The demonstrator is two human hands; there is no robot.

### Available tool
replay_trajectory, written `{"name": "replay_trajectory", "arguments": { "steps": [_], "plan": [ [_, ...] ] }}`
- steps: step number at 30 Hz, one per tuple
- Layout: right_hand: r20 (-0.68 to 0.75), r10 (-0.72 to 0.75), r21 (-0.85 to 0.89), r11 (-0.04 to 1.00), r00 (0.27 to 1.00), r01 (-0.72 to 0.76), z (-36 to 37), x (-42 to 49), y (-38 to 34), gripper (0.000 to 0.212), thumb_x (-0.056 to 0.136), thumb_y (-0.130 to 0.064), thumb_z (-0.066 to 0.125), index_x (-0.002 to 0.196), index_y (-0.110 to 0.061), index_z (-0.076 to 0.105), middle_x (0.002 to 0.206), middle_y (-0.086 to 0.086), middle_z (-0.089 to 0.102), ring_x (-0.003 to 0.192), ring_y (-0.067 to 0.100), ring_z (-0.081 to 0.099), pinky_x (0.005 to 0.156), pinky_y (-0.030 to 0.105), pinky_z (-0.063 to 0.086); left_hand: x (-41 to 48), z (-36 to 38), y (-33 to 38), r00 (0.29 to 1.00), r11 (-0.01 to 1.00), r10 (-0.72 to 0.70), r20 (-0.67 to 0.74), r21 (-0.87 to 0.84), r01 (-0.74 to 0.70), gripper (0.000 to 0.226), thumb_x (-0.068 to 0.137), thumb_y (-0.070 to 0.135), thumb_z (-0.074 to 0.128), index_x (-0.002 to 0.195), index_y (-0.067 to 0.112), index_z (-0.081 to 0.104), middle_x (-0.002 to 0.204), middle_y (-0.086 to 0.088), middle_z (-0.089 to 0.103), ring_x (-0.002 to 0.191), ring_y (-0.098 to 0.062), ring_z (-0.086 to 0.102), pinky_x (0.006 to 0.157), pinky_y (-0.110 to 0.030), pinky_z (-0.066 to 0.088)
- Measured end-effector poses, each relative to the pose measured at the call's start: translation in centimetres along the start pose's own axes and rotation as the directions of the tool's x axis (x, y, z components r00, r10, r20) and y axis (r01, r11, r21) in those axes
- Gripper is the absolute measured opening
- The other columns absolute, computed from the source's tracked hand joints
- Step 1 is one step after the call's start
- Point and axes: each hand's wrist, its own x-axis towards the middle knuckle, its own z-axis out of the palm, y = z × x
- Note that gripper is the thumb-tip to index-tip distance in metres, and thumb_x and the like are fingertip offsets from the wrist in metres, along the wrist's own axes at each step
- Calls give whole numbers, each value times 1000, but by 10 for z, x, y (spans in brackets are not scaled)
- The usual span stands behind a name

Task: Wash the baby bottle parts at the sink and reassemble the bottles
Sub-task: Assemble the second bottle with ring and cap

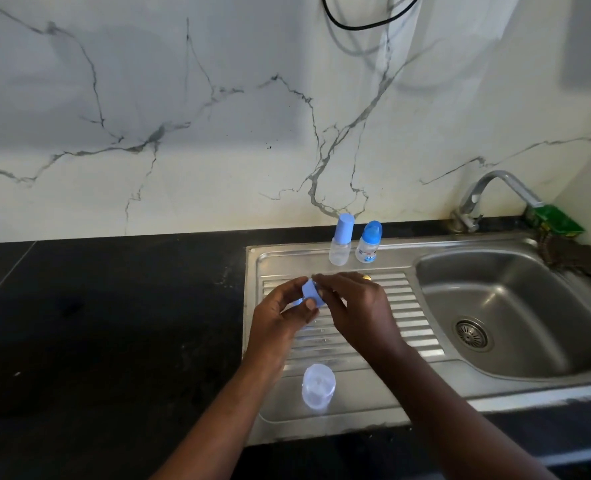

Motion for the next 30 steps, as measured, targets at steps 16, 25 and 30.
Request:
{"name": "replay_trajectory", "arguments": {
  "steps": [16,25,30],
  "plan": [
    [216,350,323,855,911,-405,-13,-11,4,32,79,-14,81,110,-18,72,98,-12,74,93,1,70,85,18,55,-3,7,-2,994,992,-58,89,-109,68,28,96,11,63,123,9,69,110,-11,75,103,-27,73,87,-34,60],
    [210,418,346,814,884,-467,-21,-16,22,34,74,0,82,104,-13,72,92,-8,74,87,1,70,78,14,54,1,32,1,998,996,-60,-34,-64,58,18,90,5,71,107,7,74,96,-9,77,89,-25,76,79,-31,62],
    [201,439,381,789,876,-483,-30,-16,33,38,74,-3,83,108,-16,72,99,-8,72,90,6,70,80,22,58,4,45,-2,998,997,-32,-51,-66,29,9,88,6,72,96,2,73,92,-15,76,88,-30,75,79,-32,61]
  ]
}}
